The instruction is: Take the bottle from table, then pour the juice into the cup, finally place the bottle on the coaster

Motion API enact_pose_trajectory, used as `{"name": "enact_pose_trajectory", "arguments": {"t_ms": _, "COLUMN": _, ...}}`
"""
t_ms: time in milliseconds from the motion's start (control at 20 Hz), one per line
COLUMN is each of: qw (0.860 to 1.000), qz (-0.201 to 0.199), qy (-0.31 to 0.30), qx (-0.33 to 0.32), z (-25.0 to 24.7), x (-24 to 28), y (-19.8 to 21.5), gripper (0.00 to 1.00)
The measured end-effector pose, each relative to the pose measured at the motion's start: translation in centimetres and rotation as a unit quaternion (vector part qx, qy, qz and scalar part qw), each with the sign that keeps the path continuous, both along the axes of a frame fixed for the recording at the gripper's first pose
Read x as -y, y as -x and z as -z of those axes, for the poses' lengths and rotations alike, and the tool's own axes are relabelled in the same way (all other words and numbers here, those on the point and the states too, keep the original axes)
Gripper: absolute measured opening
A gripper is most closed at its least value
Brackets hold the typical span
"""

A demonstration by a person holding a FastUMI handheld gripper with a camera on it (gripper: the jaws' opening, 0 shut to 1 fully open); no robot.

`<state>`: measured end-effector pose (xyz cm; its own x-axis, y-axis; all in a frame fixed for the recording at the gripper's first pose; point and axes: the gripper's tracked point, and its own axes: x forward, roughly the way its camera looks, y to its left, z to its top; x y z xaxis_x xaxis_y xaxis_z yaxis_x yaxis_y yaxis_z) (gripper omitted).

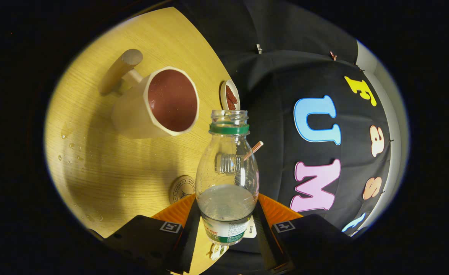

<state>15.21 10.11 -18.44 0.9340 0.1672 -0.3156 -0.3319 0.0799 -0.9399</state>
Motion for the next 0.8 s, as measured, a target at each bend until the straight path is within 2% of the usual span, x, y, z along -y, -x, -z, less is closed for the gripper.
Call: {"name": "enact_pose_trajectory", "arguments": {"t_ms": 800, "qw": 0.996, "qz": -0.038, "qy": 0.082, "qx": 0.012, "z": 0.94, "x": -0.57, "y": -0.48, "gripper": 0.72}}
